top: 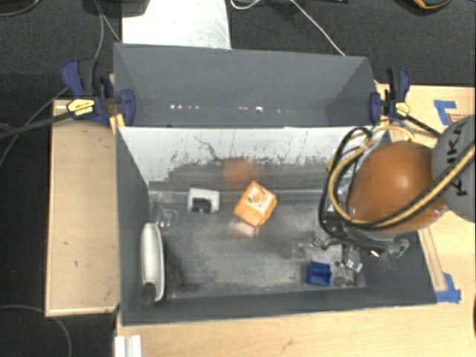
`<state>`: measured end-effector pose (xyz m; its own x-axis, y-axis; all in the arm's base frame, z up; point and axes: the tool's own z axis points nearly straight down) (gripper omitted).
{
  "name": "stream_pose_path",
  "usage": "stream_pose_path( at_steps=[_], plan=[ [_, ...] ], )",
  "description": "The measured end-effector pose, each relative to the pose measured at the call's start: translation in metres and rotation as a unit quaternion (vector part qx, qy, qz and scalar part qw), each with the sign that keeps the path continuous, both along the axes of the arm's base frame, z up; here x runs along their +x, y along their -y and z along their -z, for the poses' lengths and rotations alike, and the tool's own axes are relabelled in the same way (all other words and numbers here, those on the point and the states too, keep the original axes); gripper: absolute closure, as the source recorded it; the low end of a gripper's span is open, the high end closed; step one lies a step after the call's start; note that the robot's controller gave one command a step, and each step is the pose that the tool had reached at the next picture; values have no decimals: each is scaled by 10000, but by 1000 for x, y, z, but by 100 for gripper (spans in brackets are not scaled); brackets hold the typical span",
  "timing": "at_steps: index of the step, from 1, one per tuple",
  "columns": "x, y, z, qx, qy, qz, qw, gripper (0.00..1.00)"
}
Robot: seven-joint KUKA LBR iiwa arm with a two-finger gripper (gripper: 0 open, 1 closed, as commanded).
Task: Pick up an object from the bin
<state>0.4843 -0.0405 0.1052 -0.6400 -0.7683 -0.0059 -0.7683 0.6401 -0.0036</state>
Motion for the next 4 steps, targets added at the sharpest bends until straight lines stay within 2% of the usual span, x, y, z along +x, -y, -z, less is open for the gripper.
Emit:
stream_pose_path(
  at_steps=[1, 2, 3, 4],
  plan=[
    [3, 2, 32, 1, 3, 1767, 9843, 0],
    [-4, 15, 33, -11, 39, -2122, 9772, 100],
    [-5, 17, 33, -12, 39, -2629, 9648, 100],
    [-6, 18, 32, -9, 31, -2880, 9576, 100]
  ],
)
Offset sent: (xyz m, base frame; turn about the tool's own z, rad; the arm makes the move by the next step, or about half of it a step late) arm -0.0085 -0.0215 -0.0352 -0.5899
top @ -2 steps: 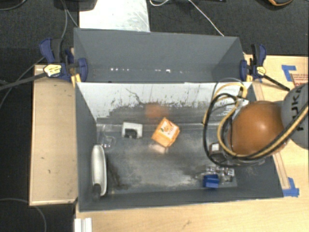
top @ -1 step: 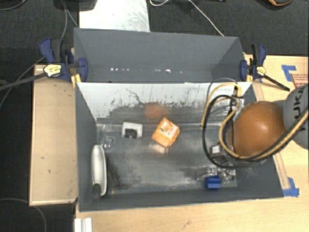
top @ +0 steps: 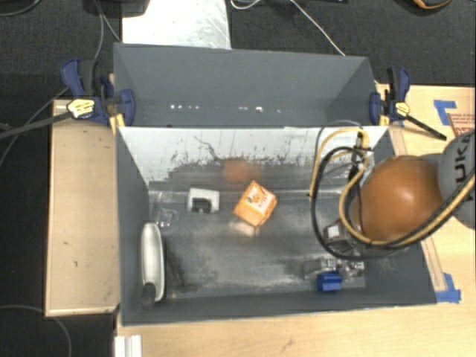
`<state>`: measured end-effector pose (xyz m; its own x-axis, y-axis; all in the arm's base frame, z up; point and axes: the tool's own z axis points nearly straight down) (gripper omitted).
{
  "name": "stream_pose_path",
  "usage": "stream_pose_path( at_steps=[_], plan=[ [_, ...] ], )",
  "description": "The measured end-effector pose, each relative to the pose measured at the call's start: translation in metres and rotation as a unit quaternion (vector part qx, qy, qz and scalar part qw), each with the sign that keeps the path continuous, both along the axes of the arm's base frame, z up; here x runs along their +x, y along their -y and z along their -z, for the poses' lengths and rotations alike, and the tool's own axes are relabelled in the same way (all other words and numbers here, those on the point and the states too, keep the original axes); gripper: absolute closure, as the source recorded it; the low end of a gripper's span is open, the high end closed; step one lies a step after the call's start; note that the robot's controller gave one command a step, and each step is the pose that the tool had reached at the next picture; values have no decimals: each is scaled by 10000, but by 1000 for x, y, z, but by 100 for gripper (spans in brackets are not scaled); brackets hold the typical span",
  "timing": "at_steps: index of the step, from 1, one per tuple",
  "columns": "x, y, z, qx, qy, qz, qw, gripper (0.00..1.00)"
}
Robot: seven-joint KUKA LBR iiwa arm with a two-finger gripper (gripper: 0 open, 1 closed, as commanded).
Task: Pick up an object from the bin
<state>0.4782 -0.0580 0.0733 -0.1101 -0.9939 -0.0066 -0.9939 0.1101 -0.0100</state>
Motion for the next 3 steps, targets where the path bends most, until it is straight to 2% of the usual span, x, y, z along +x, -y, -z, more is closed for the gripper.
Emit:
stream_pose_path(
  at_steps=[1, 2, 3],
  plan=[
    [0, 0, -8, 0, 1, 69, 10000, 100],
    [-1, -1, -19, 10, -35, 340, 9994, 100],
    [-2, -1, -40, 11, -35, 364, 9993, 100]
  ],
)
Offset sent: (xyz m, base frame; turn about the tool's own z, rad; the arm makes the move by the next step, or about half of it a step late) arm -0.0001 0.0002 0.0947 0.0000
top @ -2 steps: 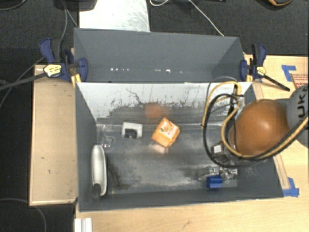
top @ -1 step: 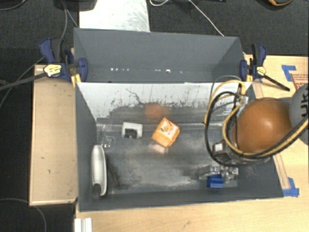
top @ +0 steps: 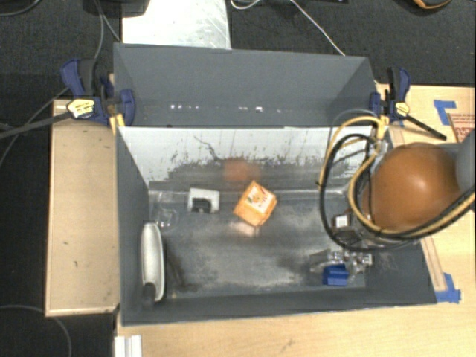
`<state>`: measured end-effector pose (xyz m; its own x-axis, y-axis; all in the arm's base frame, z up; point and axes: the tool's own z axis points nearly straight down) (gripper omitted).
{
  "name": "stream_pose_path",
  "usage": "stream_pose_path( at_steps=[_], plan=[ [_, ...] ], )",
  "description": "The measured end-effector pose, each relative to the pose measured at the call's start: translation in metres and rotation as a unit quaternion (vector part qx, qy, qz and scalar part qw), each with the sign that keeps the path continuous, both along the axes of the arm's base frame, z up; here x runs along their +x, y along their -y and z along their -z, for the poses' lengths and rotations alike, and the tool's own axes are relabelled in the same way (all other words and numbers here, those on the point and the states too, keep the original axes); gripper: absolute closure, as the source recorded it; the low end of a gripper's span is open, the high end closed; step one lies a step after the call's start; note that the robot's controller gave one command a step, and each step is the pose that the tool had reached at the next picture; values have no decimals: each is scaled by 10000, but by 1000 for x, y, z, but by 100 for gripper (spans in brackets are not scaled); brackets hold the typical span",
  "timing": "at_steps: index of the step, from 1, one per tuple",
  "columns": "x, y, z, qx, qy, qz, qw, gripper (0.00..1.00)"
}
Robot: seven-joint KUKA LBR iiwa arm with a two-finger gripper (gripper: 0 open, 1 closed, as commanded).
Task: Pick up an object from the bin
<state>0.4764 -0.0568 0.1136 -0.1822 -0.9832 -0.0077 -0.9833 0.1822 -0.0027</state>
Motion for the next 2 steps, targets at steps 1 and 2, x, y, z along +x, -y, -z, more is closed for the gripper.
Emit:
stream_pose_path(
  at_steps=[1, 2],
  plan=[
    [2, 1, -13, -7, 47, -55, 10000, 100],
    [2, 1, -19, -7, 44, -44, 10000, 100]
  ],
)
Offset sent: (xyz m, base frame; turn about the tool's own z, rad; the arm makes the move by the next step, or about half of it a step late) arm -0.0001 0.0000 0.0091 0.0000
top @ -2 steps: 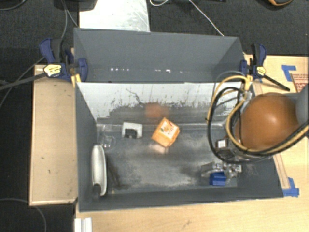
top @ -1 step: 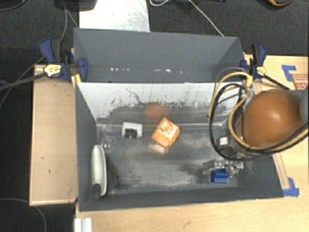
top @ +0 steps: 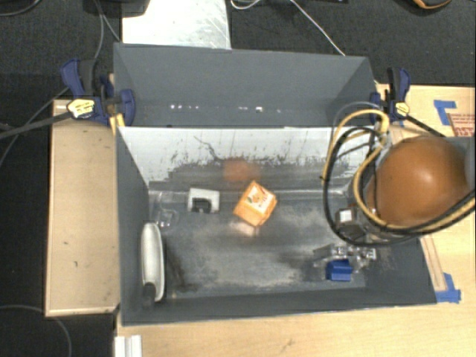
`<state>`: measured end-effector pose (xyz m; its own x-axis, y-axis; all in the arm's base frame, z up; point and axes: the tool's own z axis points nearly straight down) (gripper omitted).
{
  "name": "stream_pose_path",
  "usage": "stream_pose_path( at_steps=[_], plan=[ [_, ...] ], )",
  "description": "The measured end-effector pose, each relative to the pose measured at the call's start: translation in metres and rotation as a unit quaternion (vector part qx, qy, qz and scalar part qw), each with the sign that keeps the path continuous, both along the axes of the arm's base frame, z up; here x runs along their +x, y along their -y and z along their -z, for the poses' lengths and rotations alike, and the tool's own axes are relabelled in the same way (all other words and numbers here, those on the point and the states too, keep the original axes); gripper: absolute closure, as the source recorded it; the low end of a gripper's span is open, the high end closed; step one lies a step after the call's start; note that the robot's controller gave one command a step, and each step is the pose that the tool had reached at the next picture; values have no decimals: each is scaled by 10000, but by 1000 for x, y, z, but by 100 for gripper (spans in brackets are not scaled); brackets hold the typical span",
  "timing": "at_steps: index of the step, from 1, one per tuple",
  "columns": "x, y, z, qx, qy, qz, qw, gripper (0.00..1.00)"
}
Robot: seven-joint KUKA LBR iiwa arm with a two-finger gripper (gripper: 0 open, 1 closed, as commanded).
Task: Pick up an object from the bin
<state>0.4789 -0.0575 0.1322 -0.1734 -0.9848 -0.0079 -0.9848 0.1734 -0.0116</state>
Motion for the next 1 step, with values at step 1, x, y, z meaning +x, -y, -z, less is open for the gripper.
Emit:
stream_pose_path(
  at_steps=[1],
  plan=[
    [-1, -1, -8, 9, -34, -1, 10000, 100]
  ],
)
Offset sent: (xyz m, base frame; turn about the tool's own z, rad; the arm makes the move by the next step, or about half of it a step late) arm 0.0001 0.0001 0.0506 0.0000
